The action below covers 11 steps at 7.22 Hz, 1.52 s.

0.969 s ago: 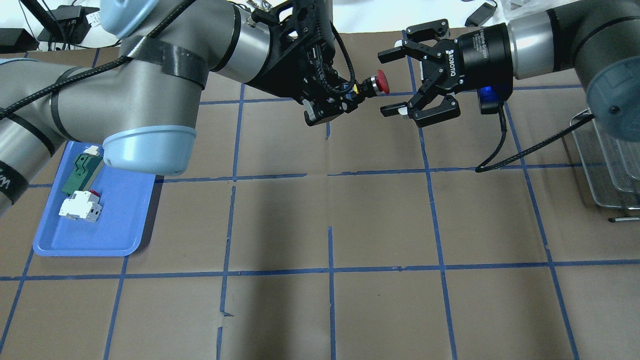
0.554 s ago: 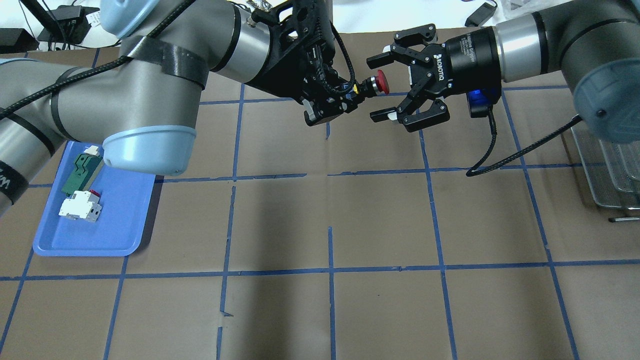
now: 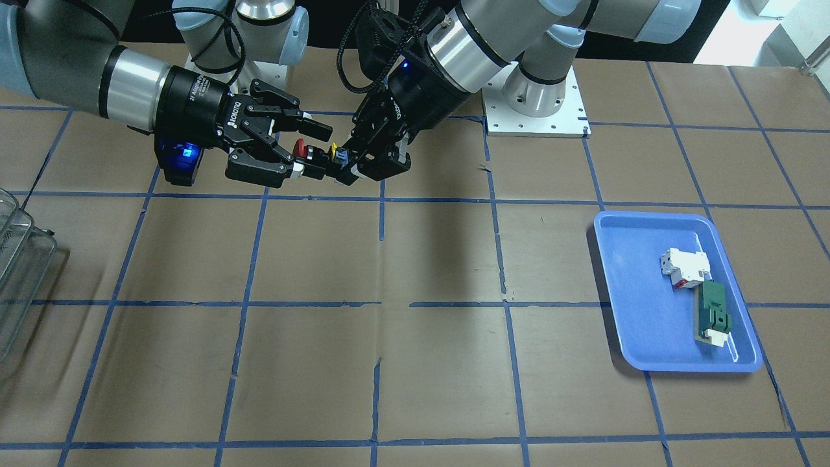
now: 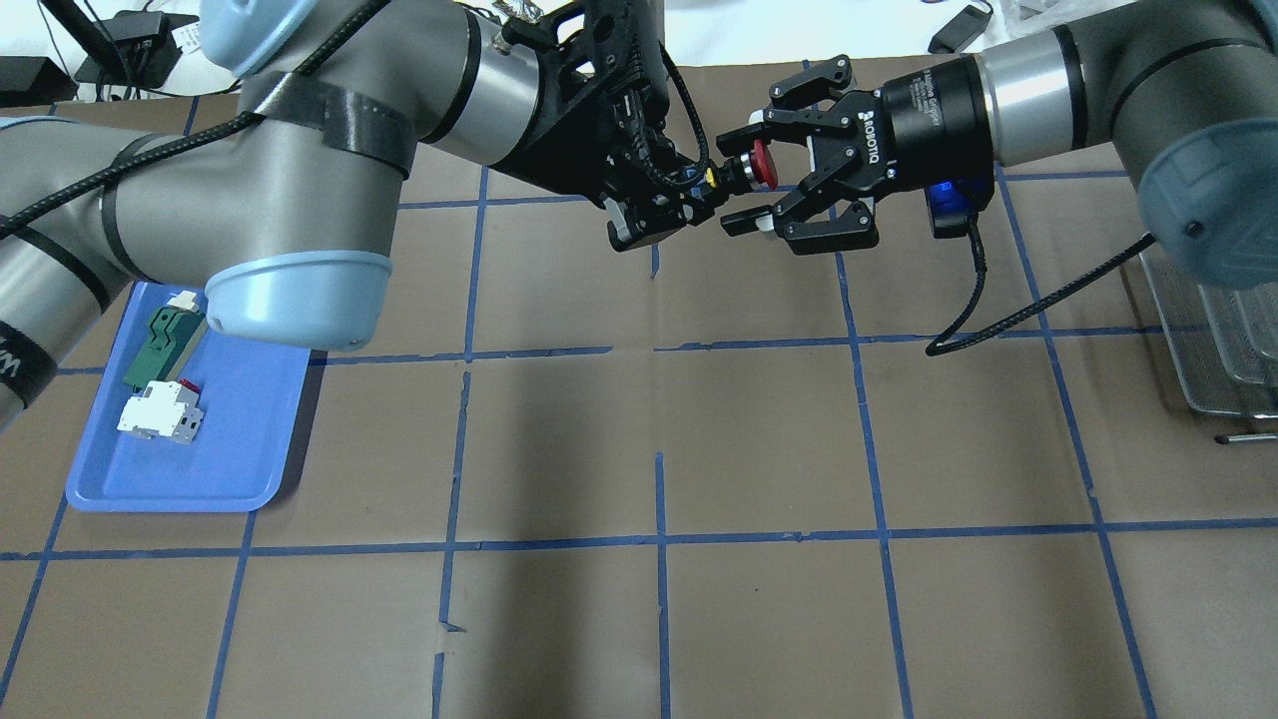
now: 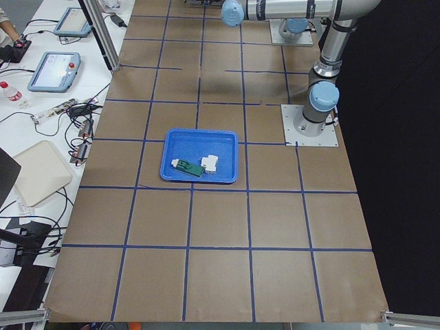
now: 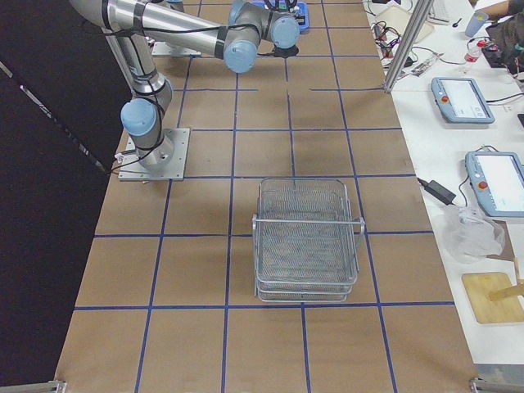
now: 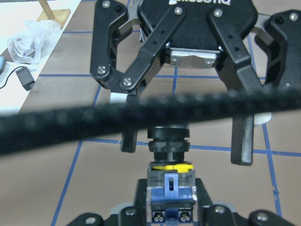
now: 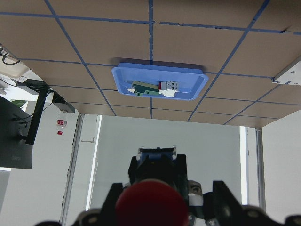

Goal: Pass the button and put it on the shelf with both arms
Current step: 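Close the right gripper on the red button's cap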

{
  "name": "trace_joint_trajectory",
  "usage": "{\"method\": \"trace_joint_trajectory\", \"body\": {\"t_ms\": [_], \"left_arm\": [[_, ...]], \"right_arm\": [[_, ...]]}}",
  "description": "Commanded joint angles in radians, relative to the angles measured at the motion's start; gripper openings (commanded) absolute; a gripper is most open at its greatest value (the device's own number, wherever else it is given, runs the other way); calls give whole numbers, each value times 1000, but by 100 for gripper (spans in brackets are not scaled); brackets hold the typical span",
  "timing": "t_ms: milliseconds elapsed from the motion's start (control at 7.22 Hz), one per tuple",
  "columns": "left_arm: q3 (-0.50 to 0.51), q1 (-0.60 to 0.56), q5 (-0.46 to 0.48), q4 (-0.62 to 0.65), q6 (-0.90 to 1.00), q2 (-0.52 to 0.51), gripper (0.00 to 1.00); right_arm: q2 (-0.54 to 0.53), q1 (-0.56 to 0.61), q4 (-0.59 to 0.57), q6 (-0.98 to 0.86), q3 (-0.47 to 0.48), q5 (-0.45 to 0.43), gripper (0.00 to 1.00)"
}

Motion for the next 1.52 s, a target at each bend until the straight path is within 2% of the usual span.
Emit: {"method": "trace_joint_trajectory", "body": {"t_ms": [0,277,415,554,692,1108,1246,1385], "left_arm": [[0,0,0,0,-1,3,0],[0,0,-1,0,-2,4,0],[0,0,-7,0,-5,1,6],[0,0,-1,-1,-8,4,62],[0,0,2,-4,-22,6,100],[2,0,6,-8,-24,6,100],[5,2,23,-23,-24,18,100],[8,2,158,-87,-22,15,100]], "right_arm": [[-1,-1,1,39,-2,4,0],[-1,-4,1,53,-2,4,0],[-1,-6,0,74,-4,6,0],[-1,-6,0,86,-5,6,0],[-1,-7,0,89,-5,4,0],[-1,-15,-13,93,-8,-16,0],[0,-39,-34,90,-8,-64,0],[-1,-82,-81,70,-8,-130,0]]}}
